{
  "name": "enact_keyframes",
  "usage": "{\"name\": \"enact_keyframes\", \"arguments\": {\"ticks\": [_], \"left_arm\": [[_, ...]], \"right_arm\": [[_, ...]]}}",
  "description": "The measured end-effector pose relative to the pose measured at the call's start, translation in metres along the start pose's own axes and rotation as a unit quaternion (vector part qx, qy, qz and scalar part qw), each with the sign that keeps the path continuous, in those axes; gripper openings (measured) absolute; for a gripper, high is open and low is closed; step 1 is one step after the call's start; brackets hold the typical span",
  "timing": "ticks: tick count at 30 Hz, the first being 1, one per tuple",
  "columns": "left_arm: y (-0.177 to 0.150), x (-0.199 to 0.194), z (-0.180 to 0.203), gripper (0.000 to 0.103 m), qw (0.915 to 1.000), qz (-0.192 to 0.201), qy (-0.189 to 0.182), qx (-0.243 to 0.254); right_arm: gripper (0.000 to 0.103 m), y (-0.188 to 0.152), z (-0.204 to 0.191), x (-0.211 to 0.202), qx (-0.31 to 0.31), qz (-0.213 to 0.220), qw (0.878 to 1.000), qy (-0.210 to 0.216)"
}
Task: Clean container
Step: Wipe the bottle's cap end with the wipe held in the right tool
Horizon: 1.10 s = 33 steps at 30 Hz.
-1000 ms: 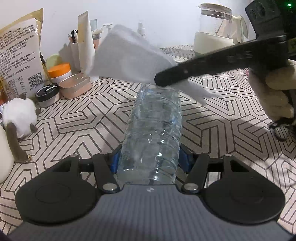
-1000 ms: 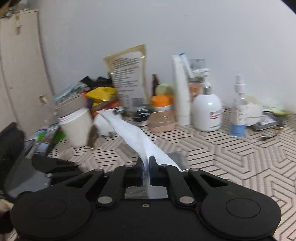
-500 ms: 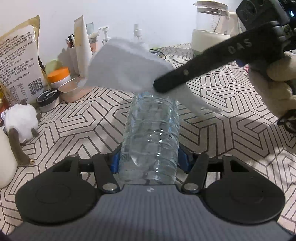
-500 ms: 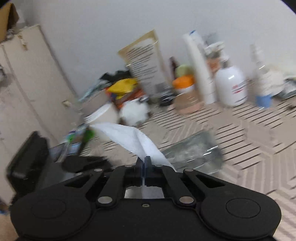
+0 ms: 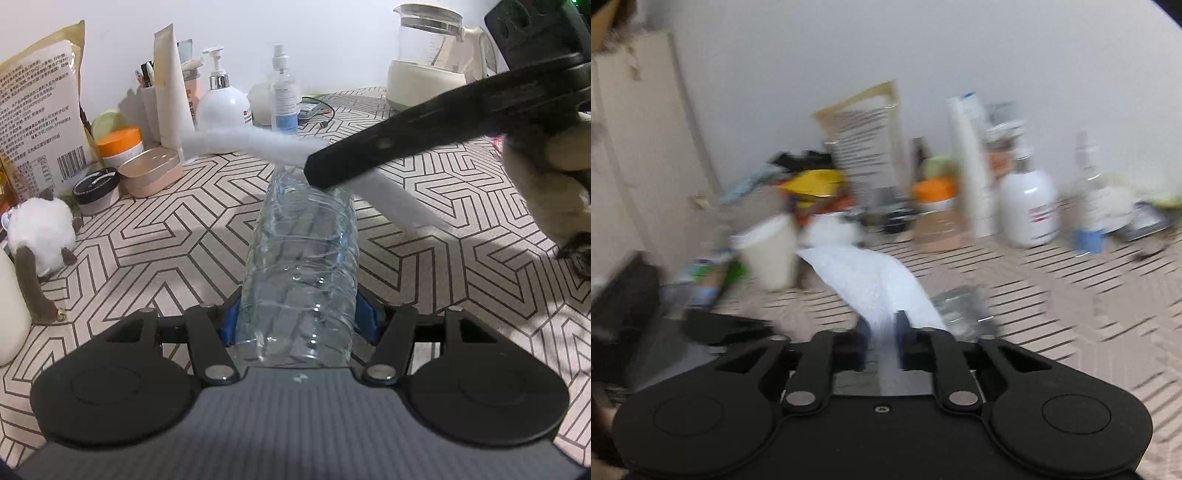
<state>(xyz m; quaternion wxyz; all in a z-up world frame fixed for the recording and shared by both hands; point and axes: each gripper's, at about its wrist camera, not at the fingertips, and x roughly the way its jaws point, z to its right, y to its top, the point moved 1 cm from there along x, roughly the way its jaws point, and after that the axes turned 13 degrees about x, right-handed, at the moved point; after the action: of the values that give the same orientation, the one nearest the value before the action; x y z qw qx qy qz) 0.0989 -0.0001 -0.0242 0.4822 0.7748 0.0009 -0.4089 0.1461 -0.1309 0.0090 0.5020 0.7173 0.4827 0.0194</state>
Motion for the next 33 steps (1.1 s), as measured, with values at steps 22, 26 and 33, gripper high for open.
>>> {"name": "enact_keyframes", "arguments": {"ticks": [22,26,33], "left_arm": [[0.001,0.0,0.013,0.058,0.9999,0.011,0.005,0.009],[0.0,0.002,0.009,0.058,0.9999,0.01,0.003,0.001],[0.008,0.004,0.036,0.061,0.9997,0.007,0.014,-0.018]], "right_arm": [[0.057,0.023,0.014,0.014,0.129,-0.029,0.984,-0.116],[0.059,0.015,-0.006,0.022,0.09,-0.008,0.984,-0.156],[0.076,0.0,-0.024,0.029,0.081,-0.017,0.984,-0.159]]}}
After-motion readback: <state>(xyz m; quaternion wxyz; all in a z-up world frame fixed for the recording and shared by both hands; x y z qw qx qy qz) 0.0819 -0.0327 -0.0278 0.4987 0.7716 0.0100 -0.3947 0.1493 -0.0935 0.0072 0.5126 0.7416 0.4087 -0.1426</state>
